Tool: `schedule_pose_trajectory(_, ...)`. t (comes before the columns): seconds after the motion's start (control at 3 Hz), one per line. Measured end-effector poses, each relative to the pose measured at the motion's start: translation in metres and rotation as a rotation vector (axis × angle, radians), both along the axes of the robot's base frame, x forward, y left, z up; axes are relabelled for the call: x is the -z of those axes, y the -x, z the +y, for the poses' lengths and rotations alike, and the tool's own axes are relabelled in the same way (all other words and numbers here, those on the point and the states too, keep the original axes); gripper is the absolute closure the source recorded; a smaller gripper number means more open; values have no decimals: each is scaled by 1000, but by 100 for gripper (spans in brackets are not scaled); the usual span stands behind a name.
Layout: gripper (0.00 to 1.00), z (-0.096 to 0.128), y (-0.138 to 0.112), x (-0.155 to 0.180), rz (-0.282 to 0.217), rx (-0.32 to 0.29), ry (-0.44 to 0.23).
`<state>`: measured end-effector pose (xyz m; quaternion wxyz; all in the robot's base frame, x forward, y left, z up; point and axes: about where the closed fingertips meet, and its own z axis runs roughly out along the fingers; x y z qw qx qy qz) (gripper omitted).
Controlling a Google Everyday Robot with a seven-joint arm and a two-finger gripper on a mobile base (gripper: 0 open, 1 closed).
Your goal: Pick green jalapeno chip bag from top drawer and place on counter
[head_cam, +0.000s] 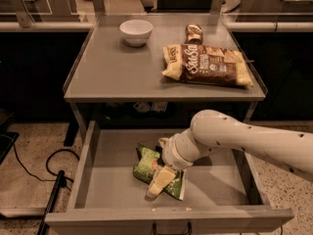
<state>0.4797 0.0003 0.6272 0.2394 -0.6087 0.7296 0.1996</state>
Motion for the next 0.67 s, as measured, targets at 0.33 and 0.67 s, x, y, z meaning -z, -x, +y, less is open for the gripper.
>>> schedule_pose_trajectory(0.33,0,-3,-15,5,-14,2,2)
schedule_pose_trajectory(0.67,0,-5,-10,22,25,20,-5)
